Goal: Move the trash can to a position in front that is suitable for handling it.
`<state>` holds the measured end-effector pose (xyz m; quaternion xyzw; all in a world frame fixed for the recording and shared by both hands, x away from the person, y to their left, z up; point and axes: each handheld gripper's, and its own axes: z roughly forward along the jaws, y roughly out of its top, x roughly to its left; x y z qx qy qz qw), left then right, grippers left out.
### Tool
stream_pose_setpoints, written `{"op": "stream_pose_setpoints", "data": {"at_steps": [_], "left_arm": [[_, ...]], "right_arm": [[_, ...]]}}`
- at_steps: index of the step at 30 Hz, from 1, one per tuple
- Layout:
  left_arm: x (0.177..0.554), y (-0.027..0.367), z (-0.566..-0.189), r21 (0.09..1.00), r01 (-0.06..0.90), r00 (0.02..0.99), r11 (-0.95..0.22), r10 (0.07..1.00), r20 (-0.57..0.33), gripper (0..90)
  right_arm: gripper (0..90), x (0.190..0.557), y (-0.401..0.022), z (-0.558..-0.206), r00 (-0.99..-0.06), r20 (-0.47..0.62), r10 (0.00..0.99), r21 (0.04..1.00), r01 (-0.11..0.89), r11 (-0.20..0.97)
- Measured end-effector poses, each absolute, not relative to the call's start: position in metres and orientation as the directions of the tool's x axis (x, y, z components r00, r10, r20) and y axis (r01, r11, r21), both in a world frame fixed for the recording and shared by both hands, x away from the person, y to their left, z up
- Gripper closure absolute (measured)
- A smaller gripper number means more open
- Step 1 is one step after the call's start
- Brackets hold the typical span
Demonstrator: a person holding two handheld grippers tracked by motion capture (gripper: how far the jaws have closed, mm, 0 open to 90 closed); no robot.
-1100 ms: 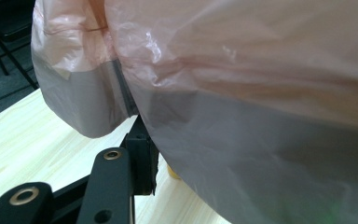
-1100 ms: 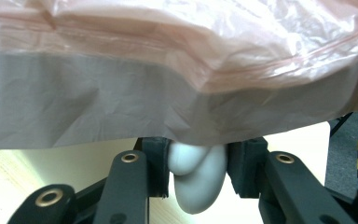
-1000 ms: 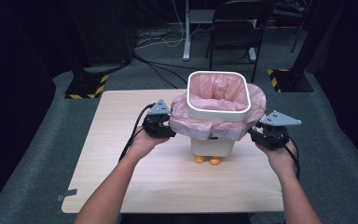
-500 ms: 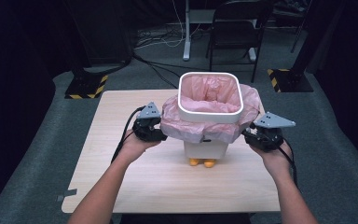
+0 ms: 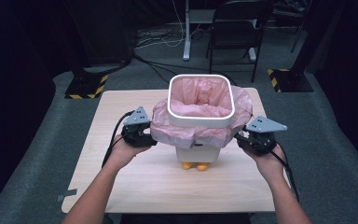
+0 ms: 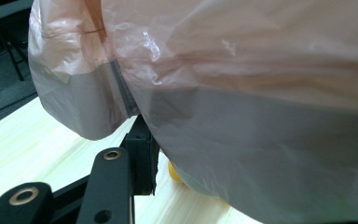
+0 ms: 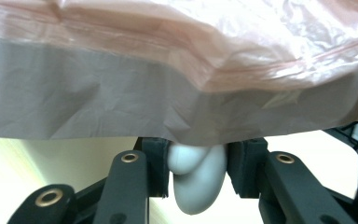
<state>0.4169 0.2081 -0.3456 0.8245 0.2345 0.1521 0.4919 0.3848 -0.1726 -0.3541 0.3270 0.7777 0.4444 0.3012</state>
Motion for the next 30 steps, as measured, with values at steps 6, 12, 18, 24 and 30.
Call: {"op": "stream_pose_setpoints", "data": {"at_steps": [6,12,18,24,30], "left_arm": [[0.410,0.219,-0.348,0.883,0.239,0.842,-0.405,0.540,0.020,54.6],[0.403,0.227,-0.349,0.885,0.239,0.837,-0.400,0.547,0.021,54.6],[0.394,0.234,-0.349,0.890,0.229,0.835,-0.395,0.549,0.029,54.6],[0.385,0.242,-0.348,0.894,0.224,0.829,-0.387,0.558,0.034,54.6],[0.378,0.251,-0.351,0.893,0.230,0.826,-0.387,0.562,0.031,54.5]], "right_arm": [[63.7,0.381,-0.163,-0.354,-0.620,-0.178,0.765,0.886,0.237,0.398],[63.7,0.376,-0.156,-0.354,-0.630,-0.188,0.753,0.884,0.225,0.409],[63.6,0.370,-0.149,-0.352,-0.638,-0.202,0.744,0.885,0.206,0.417],[63.6,0.364,-0.141,-0.351,-0.643,-0.213,0.736,0.888,0.187,0.420],[63.5,0.359,-0.133,-0.352,-0.656,-0.215,0.724,0.885,0.182,0.429]]}}
